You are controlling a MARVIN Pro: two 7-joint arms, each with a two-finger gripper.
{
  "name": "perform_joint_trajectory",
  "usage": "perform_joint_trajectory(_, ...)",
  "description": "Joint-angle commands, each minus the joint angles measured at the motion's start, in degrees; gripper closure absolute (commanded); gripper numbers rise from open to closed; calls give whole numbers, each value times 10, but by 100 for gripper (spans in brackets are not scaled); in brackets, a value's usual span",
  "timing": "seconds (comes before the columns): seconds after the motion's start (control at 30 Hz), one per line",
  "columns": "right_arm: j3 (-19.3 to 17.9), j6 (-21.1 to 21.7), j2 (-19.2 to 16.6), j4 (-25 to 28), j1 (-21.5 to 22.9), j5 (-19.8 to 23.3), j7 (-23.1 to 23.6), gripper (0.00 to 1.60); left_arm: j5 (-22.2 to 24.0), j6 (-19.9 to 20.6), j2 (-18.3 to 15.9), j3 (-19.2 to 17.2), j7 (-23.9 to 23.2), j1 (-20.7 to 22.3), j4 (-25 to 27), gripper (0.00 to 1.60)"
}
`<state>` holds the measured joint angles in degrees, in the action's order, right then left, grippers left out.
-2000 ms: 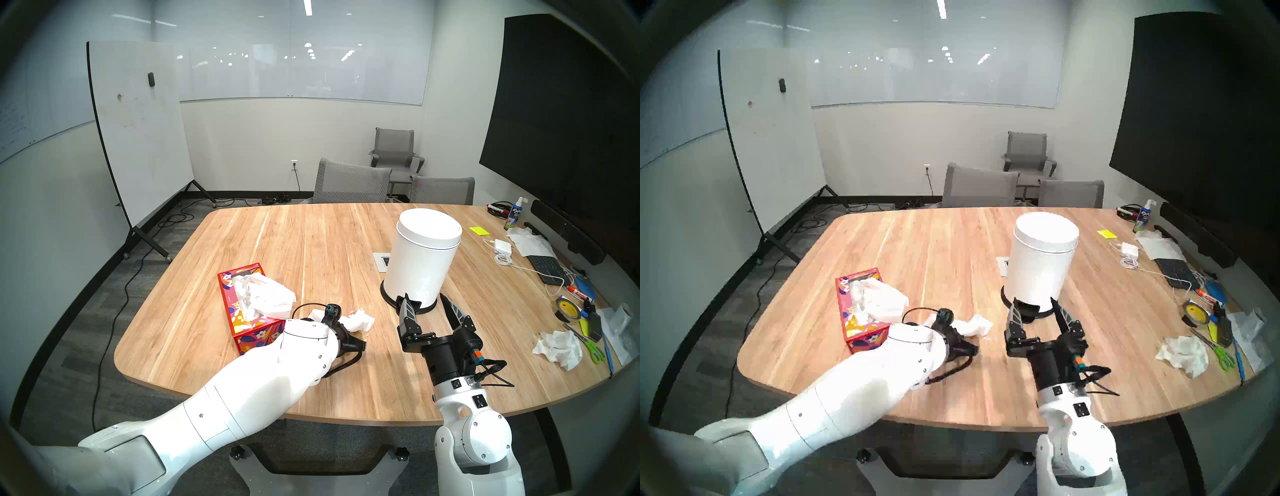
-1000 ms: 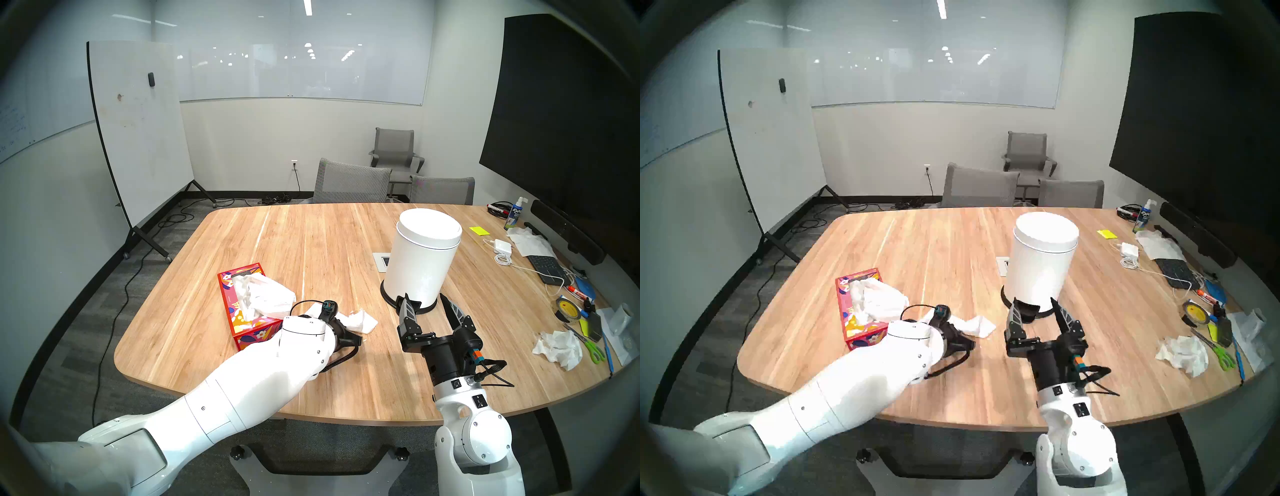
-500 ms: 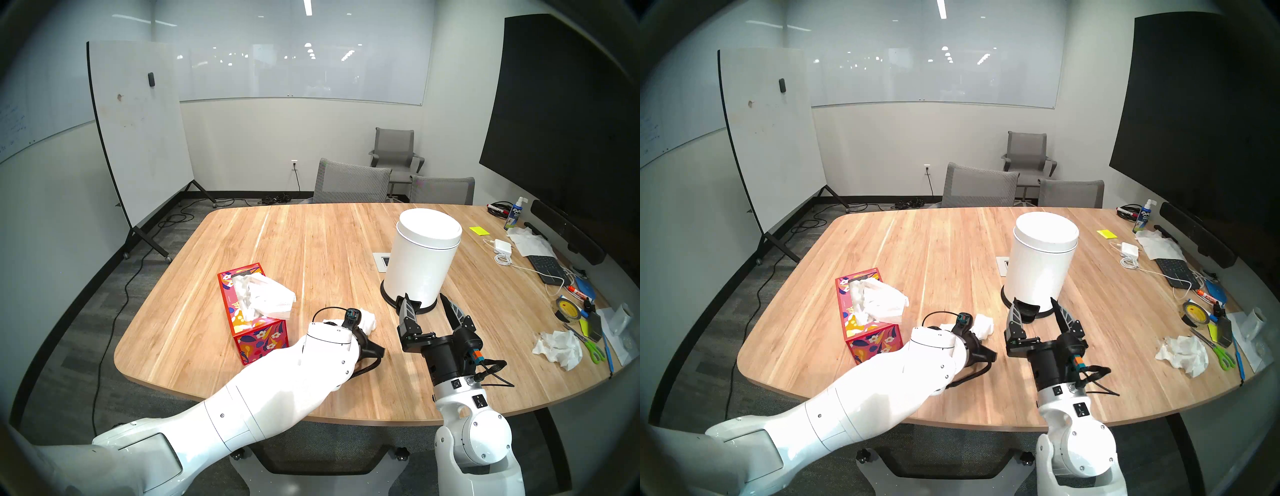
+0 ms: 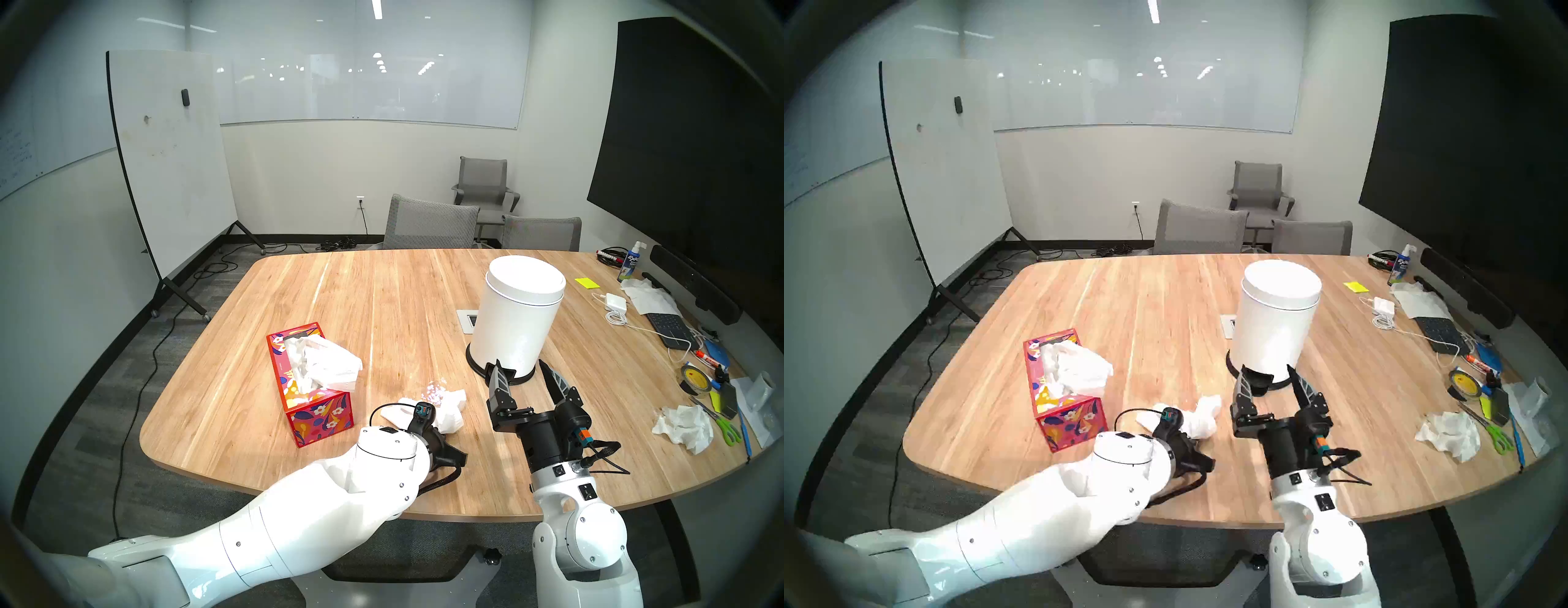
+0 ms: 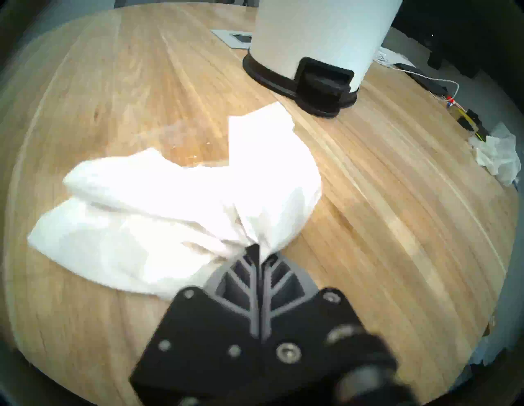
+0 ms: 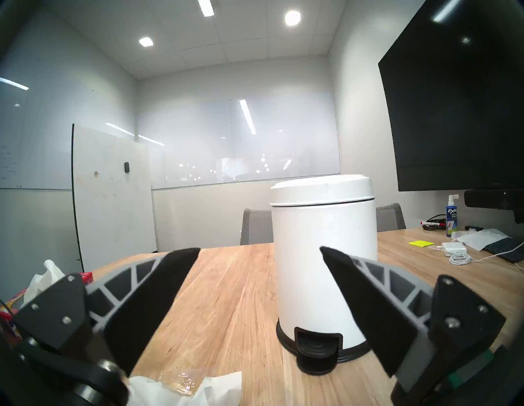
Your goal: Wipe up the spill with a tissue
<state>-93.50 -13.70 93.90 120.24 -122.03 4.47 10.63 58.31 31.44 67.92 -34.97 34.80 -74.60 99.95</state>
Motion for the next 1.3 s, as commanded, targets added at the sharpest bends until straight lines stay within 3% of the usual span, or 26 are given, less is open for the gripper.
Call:
perform_joint_trajectory(0.0,0,-2,-1,13,2,0,1,0,5,-13,-54,-19,-11,-20,-11,160)
perform_joint_trajectory(0.17,0,-2,-1,14,1,0,1,0,10,-10,-49,-26,-13,-9,5,160)
perform_joint_trajectory(0.43,0,-2,-1,15,1,0,1,0,27,28,-40,-37,15,11,41,160)
perform_joint_trajectory(0.73,0,-2,-1,14,2,0,1,0,46,50,-45,-69,33,32,69,160)
perform_joint_trajectory(1.27,0,-2,-1,15,1,0,1,0,69,57,-74,-93,58,13,130,160)
